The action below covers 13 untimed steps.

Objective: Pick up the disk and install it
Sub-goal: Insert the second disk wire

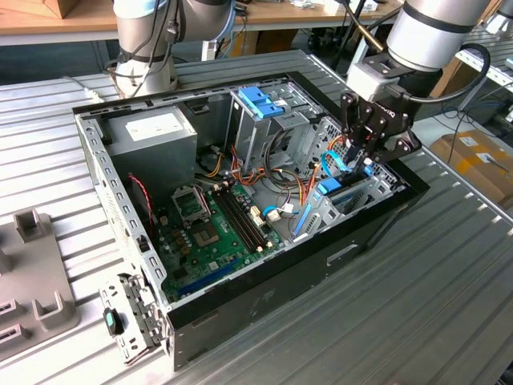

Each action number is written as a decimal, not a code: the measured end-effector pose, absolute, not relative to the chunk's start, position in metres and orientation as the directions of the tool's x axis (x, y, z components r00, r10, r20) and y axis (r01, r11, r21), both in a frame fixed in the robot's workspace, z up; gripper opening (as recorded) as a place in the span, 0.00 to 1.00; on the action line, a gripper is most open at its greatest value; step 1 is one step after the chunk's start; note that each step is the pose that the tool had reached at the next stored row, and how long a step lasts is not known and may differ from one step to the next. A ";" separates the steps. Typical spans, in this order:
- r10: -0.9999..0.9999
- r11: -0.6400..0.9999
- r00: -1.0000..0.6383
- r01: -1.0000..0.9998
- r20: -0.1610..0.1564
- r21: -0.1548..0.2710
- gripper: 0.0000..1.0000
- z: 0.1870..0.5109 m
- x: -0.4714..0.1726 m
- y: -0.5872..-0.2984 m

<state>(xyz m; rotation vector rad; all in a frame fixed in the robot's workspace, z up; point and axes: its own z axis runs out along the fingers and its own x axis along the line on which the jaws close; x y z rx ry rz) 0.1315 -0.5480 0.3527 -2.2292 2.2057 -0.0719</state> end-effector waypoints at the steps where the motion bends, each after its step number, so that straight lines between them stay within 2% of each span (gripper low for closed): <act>1: -1.000 -0.011 0.010 -0.999 0.029 -0.036 0.30 0.353 0.134 -0.548; 13: -1.000 -0.011 0.010 -0.999 0.029 -0.036 0.30 0.353 0.143 -0.548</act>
